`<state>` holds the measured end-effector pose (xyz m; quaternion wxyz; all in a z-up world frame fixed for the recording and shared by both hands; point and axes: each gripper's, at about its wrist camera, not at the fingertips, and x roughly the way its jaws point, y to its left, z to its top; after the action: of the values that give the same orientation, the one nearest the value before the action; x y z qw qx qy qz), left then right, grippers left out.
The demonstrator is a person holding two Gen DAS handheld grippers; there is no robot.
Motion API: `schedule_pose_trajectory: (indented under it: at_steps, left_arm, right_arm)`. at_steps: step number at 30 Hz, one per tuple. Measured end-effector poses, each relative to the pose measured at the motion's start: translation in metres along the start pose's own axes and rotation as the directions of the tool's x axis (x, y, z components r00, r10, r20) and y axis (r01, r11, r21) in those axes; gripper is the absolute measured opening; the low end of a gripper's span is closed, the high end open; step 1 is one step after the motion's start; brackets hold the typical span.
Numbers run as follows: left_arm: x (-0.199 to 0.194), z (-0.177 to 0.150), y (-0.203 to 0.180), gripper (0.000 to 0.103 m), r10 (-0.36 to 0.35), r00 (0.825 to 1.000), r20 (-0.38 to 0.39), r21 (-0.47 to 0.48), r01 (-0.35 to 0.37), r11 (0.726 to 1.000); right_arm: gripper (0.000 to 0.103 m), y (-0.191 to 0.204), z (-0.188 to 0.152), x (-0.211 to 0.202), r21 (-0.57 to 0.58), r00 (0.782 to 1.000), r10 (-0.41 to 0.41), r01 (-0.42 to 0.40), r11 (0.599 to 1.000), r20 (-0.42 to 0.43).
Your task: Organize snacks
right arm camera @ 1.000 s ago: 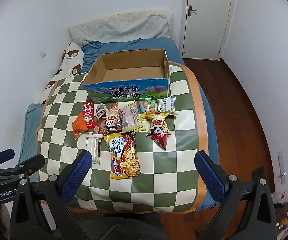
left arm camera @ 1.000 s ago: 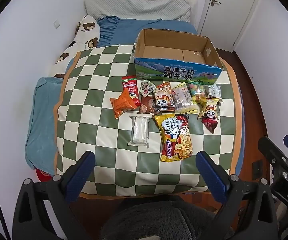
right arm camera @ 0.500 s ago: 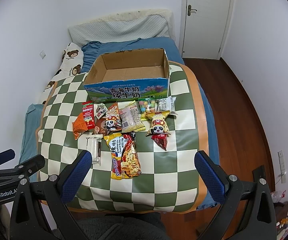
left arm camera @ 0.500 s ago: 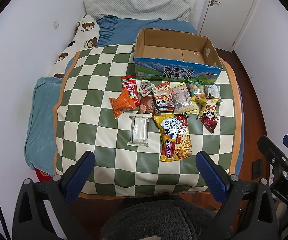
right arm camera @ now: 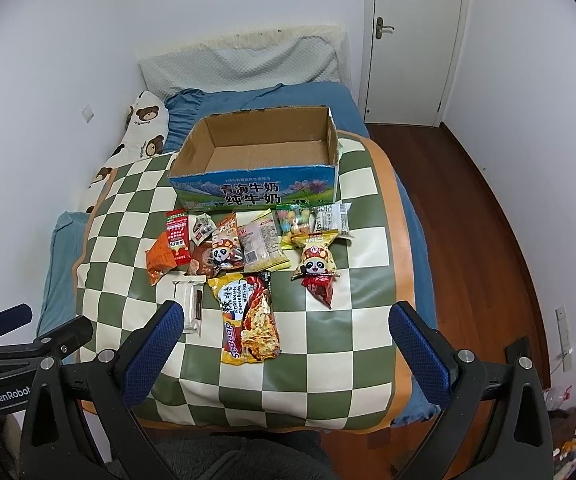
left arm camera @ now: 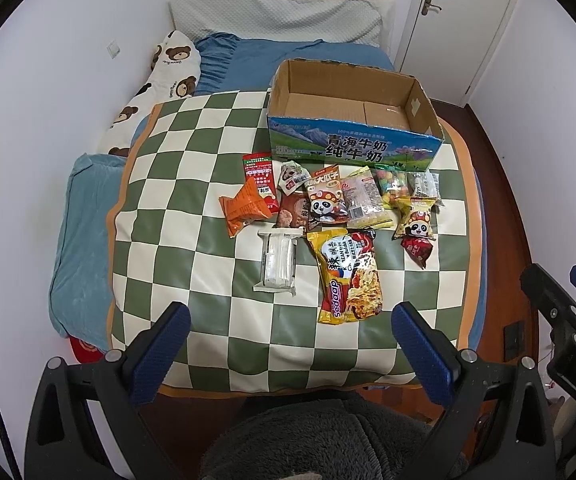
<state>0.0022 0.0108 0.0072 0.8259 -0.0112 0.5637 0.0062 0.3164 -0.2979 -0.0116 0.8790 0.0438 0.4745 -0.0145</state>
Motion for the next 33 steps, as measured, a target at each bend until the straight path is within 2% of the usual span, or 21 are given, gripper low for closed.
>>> schedule_pose_trajectory:
  at_steps: [33]
  left_arm:
    - [-0.019, 0.0, -0.007, 0.103, -0.01, 0.999, 0.042, 0.005, 0.01, 1.0]
  right_arm:
    - [0.103, -0.006, 0.001, -0.012, 0.005, 1.0, 0.003, -0.003, 1.0, 0.026]
